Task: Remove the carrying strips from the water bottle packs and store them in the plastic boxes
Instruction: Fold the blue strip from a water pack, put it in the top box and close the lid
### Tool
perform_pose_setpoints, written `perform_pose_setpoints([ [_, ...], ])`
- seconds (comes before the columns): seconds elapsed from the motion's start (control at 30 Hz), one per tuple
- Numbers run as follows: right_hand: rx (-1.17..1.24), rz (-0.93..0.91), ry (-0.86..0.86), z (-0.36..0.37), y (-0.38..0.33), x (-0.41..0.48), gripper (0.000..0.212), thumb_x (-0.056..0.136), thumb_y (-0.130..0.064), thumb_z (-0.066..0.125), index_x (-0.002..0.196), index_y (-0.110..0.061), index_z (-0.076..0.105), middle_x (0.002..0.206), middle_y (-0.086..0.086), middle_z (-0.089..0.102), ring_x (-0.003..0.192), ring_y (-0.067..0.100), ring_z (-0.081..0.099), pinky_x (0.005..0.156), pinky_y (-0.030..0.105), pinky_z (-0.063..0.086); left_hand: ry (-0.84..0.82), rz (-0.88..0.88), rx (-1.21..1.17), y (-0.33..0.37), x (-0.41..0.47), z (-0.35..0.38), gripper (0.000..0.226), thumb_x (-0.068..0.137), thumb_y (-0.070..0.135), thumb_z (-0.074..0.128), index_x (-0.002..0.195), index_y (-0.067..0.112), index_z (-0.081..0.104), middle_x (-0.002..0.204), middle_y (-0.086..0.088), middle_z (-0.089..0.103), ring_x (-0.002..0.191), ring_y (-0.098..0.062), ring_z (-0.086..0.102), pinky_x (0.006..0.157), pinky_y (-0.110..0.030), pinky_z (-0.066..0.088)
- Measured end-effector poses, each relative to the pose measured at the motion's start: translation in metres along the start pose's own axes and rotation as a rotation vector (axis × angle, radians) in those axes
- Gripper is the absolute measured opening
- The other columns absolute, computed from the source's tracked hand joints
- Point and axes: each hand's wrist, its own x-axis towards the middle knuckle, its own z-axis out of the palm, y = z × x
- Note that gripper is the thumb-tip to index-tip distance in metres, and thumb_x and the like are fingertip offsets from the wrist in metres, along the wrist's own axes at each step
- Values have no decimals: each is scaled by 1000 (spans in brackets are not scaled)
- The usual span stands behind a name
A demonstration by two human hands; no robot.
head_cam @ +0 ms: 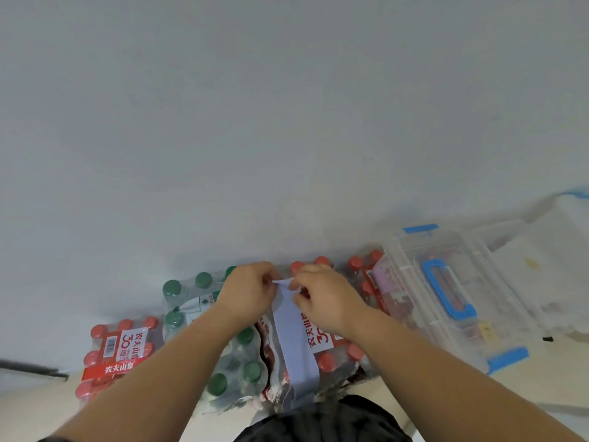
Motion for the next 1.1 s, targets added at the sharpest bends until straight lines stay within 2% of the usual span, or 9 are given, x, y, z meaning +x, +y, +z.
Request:
perform_pose_setpoints([
  [0.1, 183, -15, 168, -11, -8, -17, 13, 95, -24, 63, 107, -19, 65, 98, -10, 58, 93, 14, 58, 83, 37, 52, 41, 16, -155, 10, -28, -14, 20, 85, 8, 65, 85, 27, 70, 76, 7, 72, 69, -9, 67, 68, -28, 54],
  [0.23, 411, -16, 185, -25, -28, -37, 17, 97, -27, 63, 114, -27, 67, 107, -14, 70, 100, 4, 66, 89, 30, 56, 41, -54, -507, 28, -66, -35, 21, 85, 0, 64, 82, 20, 70, 74, -8, 73, 71, -30, 70, 72, -43, 56],
  [0.37, 471, -36, 185, -35, -50, -55, 8, 94, -26, 68, 98, -29, 75, 84, -9, 72, 76, 10, 66, 70, 29, 55, 112, -81, -626, 45, -95, -48, 25, 84, -6, 62, 79, 16, 73, 68, -16, 69, 62, -30, 62, 60, -34, 49],
  [0.5, 593, -65, 137, -44, -70, -71, 10, 93, -21, 71, 96, -28, 77, 79, -6, 73, 72, 14, 66, 63, 23, 53, 175, -87, -777, 58, -123, -62, 22, 83, -14, 62, 79, 5, 72, 69, -23, 67, 58, -21, 58, 57, -27, 48],
  [0.63, 672, -90, 63, -47, -86, -87, 10, 90, -17, 73, 91, -25, 79, 75, -1, 73, 67, 20, 65, 58, 18, 50, 199, -104, -865, 58, -153, -68, 28, 81, -17, 61, 74, 8, 73, 63, -19, 64, 54, -15, 53, 52, -23, 42],
  [0.83, 734, -78, -58, -29, -97, -93, 11, 85, -12, 79, 92, -21, 81, 75, -2, 75, 64, 8, 64, 62, 19, 50, 283, -203, -926, 49, -176, -59, 30, 79, -18, 62, 73, 9, 74, 69, -24, 66, 61, -23, 58, 59, -31, 47],
  [0.93, 738, -85, -53, -27, -98, -93, 9, 88, -13, 76, 89, -20, 81, 71, -3, 73, 61, 7, 61, 59, 20, 50, 301, -228, -1010, 48, -177, -55, 20, 72, -3, 63, 71, 13, 74, 69, -29, 61, 63, -26, 56, 60, -34, 47],
  [1.03, 702, -68, 6, -24, -100, -93, 12, 91, -14, 72, 86, -21, 80, 72, -4, 74, 65, 15, 66, 60, 25, 54, 284, -218, -1046, 49, -180, -55, 19, 72, -1, 65, 69, 15, 74, 57, -9, 60, 56, -15, 56, 56, -24, 46],
  [1.1, 686, -58, 41, -21, -100, -93, 13, 92, -15, 71, 84, -21, 79, 74, -1, 75, 69, 22, 68, 64, 33, 59, 271, -208, -1043, 50, -181, -57, 16, 78, -1, 69, 72, 13, 74, 59, -13, 64, 57, -17, 60, 56, -25, 49],
])
